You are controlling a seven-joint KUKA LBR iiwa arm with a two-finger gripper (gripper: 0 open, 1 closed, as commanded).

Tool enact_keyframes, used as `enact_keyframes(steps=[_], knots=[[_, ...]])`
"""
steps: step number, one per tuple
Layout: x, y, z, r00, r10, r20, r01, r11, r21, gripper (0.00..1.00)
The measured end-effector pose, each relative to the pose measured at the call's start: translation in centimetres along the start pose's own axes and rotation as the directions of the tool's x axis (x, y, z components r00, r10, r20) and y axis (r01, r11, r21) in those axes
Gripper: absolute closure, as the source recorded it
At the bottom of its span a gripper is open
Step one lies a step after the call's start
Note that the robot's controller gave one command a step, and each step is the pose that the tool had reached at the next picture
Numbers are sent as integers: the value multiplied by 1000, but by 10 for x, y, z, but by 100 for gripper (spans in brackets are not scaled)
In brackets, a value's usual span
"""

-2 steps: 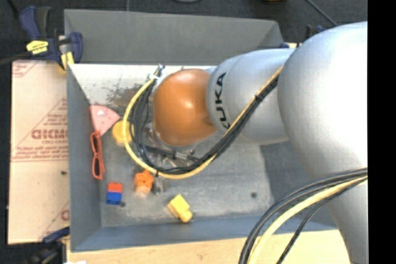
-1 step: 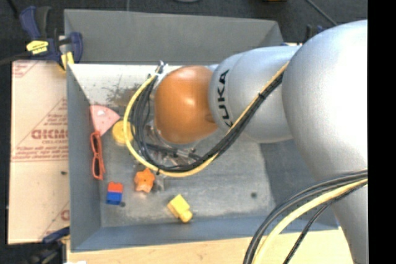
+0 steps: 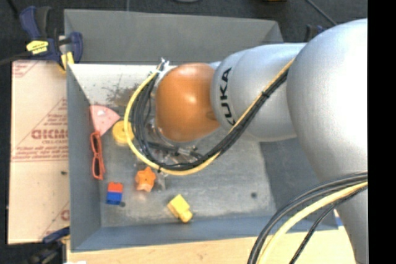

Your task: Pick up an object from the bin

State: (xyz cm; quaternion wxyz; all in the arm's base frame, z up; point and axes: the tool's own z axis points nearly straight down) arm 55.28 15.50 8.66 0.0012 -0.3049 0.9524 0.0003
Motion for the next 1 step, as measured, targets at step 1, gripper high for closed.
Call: enact_keyframes(steps=[1], knots=[[0, 0, -13, 1000, 1, 0, -1, 1000, 0, 100]])
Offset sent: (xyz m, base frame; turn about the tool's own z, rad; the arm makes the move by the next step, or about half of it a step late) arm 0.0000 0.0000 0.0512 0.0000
